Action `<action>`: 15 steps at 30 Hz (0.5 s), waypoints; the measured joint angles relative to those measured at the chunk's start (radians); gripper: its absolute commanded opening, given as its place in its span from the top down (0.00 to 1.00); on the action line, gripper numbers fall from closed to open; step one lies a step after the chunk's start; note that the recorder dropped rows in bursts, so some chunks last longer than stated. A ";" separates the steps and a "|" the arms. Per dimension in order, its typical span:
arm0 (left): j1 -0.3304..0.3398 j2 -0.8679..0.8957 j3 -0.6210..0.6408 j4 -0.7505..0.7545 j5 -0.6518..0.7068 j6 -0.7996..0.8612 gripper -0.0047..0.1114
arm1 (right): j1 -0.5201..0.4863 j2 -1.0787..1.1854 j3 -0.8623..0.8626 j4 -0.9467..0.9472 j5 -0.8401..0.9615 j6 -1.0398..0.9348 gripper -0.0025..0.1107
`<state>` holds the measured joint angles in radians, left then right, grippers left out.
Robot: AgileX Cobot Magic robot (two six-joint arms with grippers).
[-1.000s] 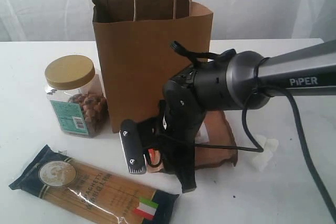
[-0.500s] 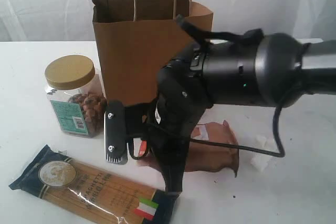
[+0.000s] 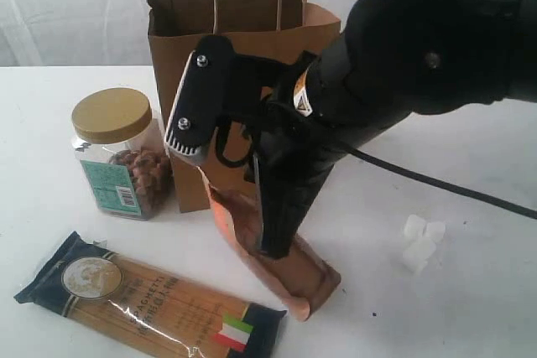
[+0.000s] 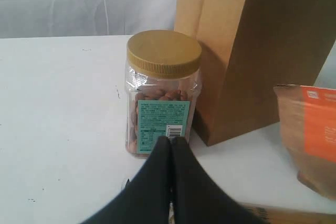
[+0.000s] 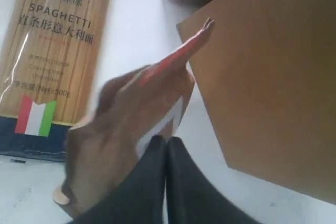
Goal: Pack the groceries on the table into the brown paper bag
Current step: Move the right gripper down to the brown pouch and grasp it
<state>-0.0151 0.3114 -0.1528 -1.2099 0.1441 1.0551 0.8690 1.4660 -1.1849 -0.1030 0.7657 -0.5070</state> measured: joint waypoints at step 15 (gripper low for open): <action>0.000 0.000 0.000 0.000 0.000 0.000 0.96 | -0.061 -0.002 0.067 0.127 0.025 0.123 0.85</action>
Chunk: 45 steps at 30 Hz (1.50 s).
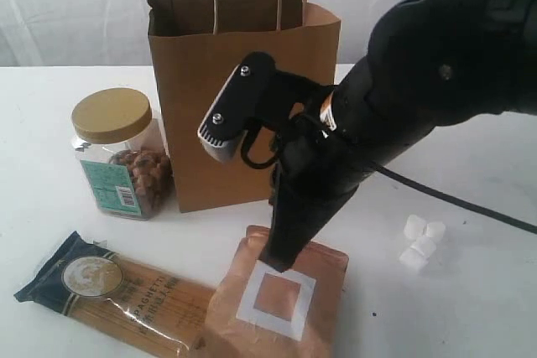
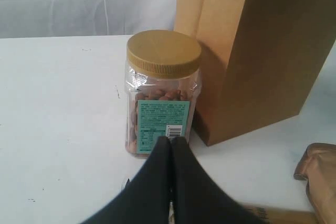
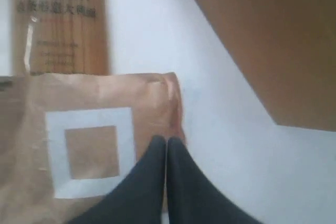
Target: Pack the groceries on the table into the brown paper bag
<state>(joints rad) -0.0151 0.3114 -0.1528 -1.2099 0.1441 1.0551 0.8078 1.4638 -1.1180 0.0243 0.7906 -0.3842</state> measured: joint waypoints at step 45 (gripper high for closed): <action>0.000 0.000 0.000 0.000 0.000 0.000 0.96 | 0.410 0.316 0.033 -0.569 0.054 0.292 0.57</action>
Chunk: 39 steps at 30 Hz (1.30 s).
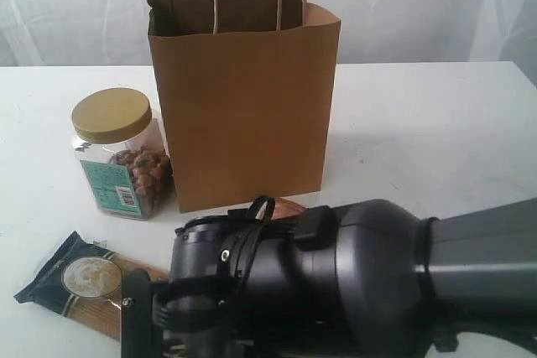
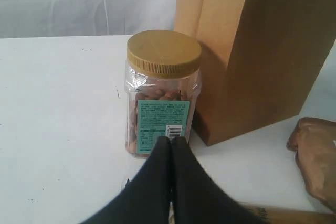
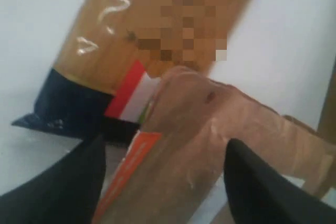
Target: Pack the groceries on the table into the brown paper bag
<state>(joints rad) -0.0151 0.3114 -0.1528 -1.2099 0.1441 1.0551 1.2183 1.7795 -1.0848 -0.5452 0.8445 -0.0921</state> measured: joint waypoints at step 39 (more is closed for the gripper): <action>0.000 0.000 0.000 0.000 0.000 0.000 0.96 | -0.182 -0.298 -0.040 -0.036 0.161 0.222 0.98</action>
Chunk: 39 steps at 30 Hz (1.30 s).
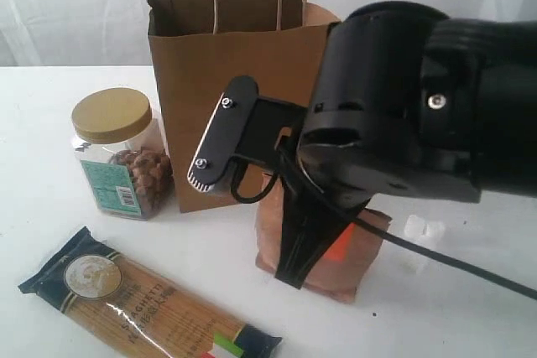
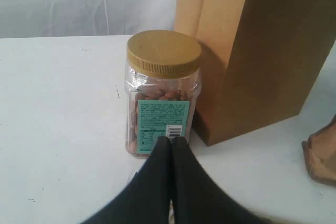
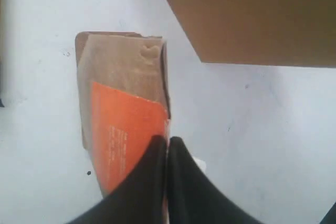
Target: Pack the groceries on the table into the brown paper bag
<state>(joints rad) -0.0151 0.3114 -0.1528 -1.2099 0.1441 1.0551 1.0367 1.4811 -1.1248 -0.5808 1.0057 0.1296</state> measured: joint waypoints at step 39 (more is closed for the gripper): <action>0.000 0.000 0.000 0.000 0.000 0.000 0.96 | -0.119 -0.001 0.000 0.264 -0.139 -0.199 0.49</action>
<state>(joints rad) -0.0151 0.3114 -0.1528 -1.2099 0.1441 1.0551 0.9179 1.4805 -1.1248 -0.3173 0.8669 -0.0695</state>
